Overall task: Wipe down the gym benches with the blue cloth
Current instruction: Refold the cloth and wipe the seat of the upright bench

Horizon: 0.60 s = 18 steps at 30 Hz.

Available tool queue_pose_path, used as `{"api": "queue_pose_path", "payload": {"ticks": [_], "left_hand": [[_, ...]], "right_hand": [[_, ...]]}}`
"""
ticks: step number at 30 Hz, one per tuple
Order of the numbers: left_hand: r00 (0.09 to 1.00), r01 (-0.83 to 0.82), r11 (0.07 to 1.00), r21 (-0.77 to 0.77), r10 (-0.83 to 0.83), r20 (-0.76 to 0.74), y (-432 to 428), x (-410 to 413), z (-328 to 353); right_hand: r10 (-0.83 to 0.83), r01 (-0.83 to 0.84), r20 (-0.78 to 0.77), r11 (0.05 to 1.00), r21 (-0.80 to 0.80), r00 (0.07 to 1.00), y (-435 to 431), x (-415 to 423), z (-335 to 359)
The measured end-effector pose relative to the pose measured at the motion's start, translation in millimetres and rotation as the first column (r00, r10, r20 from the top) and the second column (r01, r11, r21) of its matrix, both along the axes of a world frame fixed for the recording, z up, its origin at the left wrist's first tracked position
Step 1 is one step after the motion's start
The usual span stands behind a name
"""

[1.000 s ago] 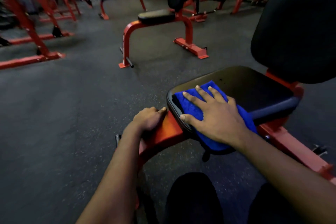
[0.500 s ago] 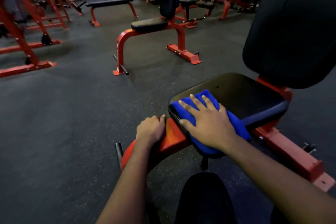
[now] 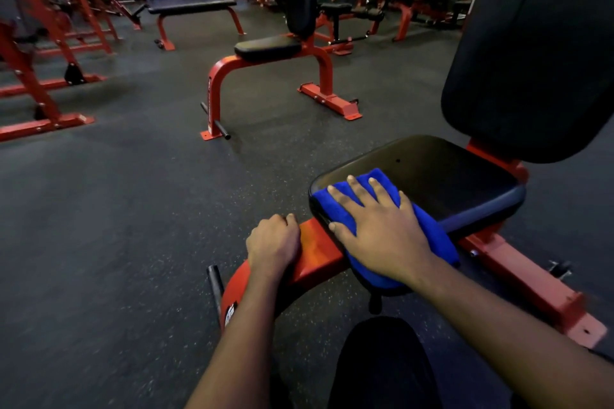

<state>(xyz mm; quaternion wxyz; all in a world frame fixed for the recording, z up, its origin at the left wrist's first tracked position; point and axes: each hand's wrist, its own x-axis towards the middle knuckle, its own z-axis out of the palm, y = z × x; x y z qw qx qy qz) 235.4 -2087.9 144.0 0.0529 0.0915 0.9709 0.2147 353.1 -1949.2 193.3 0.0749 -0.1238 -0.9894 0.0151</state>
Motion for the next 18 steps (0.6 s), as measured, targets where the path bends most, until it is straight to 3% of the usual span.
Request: {"api": "queue_pose_path", "payload": {"ticks": [6,13,18], "left_hand": [[0.999,-0.019,0.999,-0.032,0.021,0.049,-1,3,5],[0.999,-0.029,0.999,-0.025,0.03,0.044,0,2,4],[0.999,-0.028,1.0,-0.009,0.028,0.034,-2,2,1]], "right_hand": [[-0.003,0.023,0.164,0.993,-0.119,0.986,8,-61,15],[0.003,-0.004,0.024,1.0,0.002,1.0,-4,-20,-1],[0.031,-0.013,0.184,0.995,-0.098,0.982,6,-81,14]]}}
